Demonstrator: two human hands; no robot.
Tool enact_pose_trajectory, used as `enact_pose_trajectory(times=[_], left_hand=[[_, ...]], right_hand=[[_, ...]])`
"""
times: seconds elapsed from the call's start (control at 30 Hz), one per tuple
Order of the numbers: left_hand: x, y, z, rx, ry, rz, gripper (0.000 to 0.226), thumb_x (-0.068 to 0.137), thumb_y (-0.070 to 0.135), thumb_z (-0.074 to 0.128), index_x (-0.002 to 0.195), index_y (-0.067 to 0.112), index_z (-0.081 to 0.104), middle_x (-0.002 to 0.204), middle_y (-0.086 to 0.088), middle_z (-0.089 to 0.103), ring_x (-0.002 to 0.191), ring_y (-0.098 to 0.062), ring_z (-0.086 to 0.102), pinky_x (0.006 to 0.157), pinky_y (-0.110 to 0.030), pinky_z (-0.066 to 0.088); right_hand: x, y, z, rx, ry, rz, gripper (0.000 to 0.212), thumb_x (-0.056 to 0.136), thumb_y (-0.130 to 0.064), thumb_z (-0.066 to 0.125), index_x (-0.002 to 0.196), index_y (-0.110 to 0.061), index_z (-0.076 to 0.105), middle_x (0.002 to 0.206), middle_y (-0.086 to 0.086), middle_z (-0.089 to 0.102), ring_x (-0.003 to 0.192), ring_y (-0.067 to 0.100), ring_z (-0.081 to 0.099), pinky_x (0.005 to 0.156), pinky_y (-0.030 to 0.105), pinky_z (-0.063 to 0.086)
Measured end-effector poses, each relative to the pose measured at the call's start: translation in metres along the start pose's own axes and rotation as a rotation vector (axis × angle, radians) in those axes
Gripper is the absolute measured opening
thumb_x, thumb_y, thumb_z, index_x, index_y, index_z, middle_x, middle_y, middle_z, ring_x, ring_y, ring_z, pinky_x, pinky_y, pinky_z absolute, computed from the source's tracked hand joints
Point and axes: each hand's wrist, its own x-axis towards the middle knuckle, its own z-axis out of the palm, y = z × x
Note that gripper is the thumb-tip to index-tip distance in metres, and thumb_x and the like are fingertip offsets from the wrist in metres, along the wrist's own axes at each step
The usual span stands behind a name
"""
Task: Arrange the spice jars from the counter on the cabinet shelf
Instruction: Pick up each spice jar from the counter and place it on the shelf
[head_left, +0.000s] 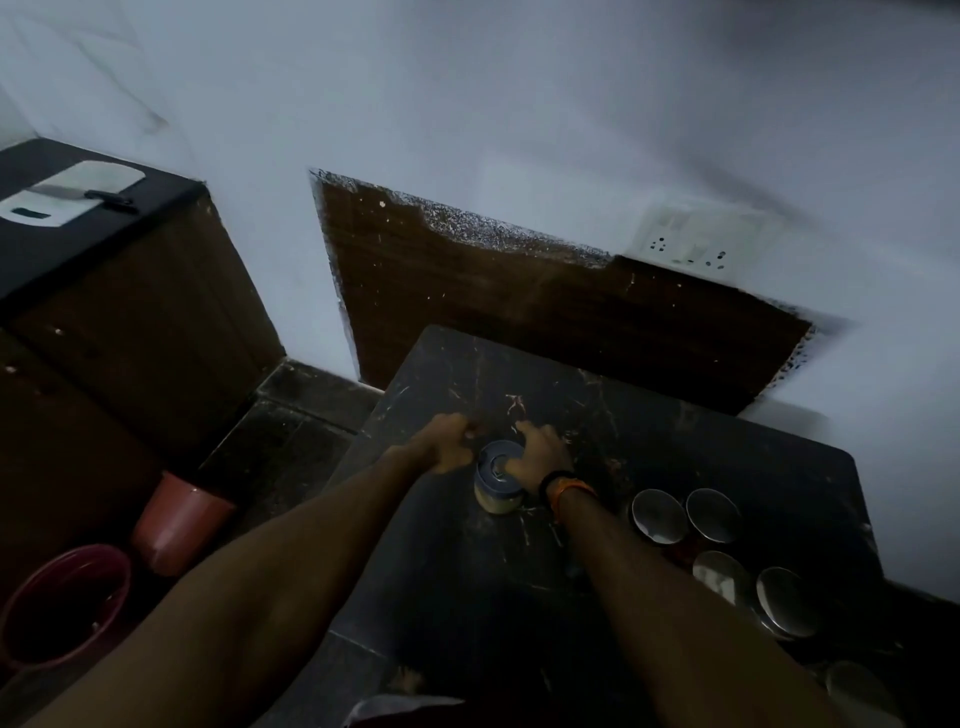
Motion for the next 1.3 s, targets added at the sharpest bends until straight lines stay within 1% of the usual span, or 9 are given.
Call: enact_pose_trajectory(times=[0.13, 0.3, 0.5, 0.63, 0.73, 0.83, 0.93, 1.1, 1.3], left_hand=[[0.002, -0.008, 0.005, -0.109, -0.026, -0.036, 0.034, 0.093, 0.009, 0.06, 0.126, 0.018, 0.057, 0.113, 0.002, 0.058, 0.107, -0.013, 0.057, 0.088, -0.028, 0.043], [-0.001, -0.014, 0.015, -0.262, 0.014, -0.078, 0.035, 0.094, 0.006, 0.056, 0.127, 0.015, 0.059, 0.12, -0.002, 0.061, 0.11, -0.012, 0.056, 0.09, -0.026, 0.044], [-0.008, -0.02, 0.028, -0.548, 0.069, -0.166, 0.032, 0.094, -0.001, 0.056, 0.118, 0.021, 0.059, 0.119, -0.002, 0.06, 0.114, -0.019, 0.059, 0.105, -0.041, 0.049], [-0.012, -0.023, 0.038, -0.642, 0.14, -0.218, 0.02, 0.097, 0.011, 0.059, 0.116, 0.019, 0.062, 0.118, -0.005, 0.064, 0.103, -0.014, 0.061, 0.096, -0.037, 0.051], [-0.02, -0.021, 0.046, -0.76, 0.239, -0.276, 0.008, 0.102, 0.027, 0.054, 0.1, 0.028, 0.062, 0.108, 0.0, 0.065, 0.098, -0.015, 0.062, 0.09, -0.04, 0.054], [-0.03, -0.017, 0.054, -1.095, 0.275, -0.403, 0.026, 0.105, 0.039, 0.044, 0.108, 0.022, 0.064, 0.117, -0.014, 0.065, 0.101, -0.025, 0.065, 0.085, -0.041, 0.055], [-0.035, -0.01, 0.063, -1.464, 0.106, -0.47, 0.055, 0.103, 0.053, 0.036, 0.134, 0.012, 0.057, 0.132, -0.029, 0.055, 0.125, -0.047, 0.055, 0.103, -0.055, 0.049], [-0.048, 0.023, 0.063, -1.895, -0.151, -0.326, 0.053, 0.099, 0.054, 0.04, 0.132, 0.017, 0.059, 0.136, -0.027, 0.058, 0.126, -0.047, 0.055, 0.105, -0.062, 0.044], [-0.057, 0.056, 0.051, -1.992, 0.013, -0.086, 0.052, 0.095, 0.04, 0.055, 0.14, 0.013, 0.054, 0.141, -0.026, 0.054, 0.13, -0.044, 0.053, 0.104, -0.06, 0.046]], right_hand=[[0.003, -0.001, 0.024, -0.029, -0.006, 0.047, 0.1, 0.07, -0.049, 0.078, 0.151, -0.027, 0.024, 0.147, 0.01, 0.029, 0.133, 0.035, 0.036, 0.106, 0.049, 0.04], [0.0, 0.0, 0.056, -0.043, 0.065, 0.067, 0.116, 0.063, -0.07, 0.075, 0.153, -0.025, 0.017, 0.147, 0.012, 0.03, 0.131, 0.037, 0.038, 0.104, 0.053, 0.039], [0.0, 0.011, 0.069, -0.091, 0.156, -0.022, 0.106, 0.069, -0.061, 0.076, 0.152, -0.025, 0.019, 0.144, 0.012, 0.031, 0.127, 0.034, 0.041, 0.102, 0.045, 0.044], [-0.002, 0.022, 0.063, 0.06, 0.12, -0.07, 0.098, 0.067, -0.052, 0.08, 0.148, -0.03, 0.03, 0.142, 0.005, 0.037, 0.127, 0.029, 0.042, 0.103, 0.041, 0.044], [-0.004, 0.026, 0.05, 0.25, 0.108, -0.075, 0.092, 0.066, -0.038, 0.084, 0.145, -0.032, 0.038, 0.14, 0.003, 0.041, 0.127, 0.026, 0.046, 0.104, 0.042, 0.044], [-0.008, 0.025, 0.024, 0.446, 0.08, -0.118, 0.084, 0.065, -0.02, 0.084, 0.139, -0.032, 0.047, 0.134, 0.003, 0.044, 0.12, 0.024, 0.05, 0.097, 0.039, 0.048], [-0.018, 0.022, -0.007, 0.692, 0.009, -0.179, 0.077, 0.061, -0.015, 0.079, 0.134, -0.029, 0.054, 0.134, 0.007, 0.047, 0.116, 0.024, 0.05, 0.094, 0.039, 0.049], [-0.037, 0.018, -0.042, 0.929, -0.067, -0.318, 0.077, 0.059, -0.014, 0.063, 0.135, -0.018, 0.054, 0.13, 0.005, 0.058, 0.117, 0.023, 0.057, 0.086, 0.031, 0.051], [-0.042, 0.019, -0.058, 1.169, -0.034, -0.357, 0.069, 0.07, -0.017, 0.064, 0.138, -0.016, 0.051, 0.135, 0.011, 0.055, 0.12, 0.03, 0.057, 0.099, 0.049, 0.05]])
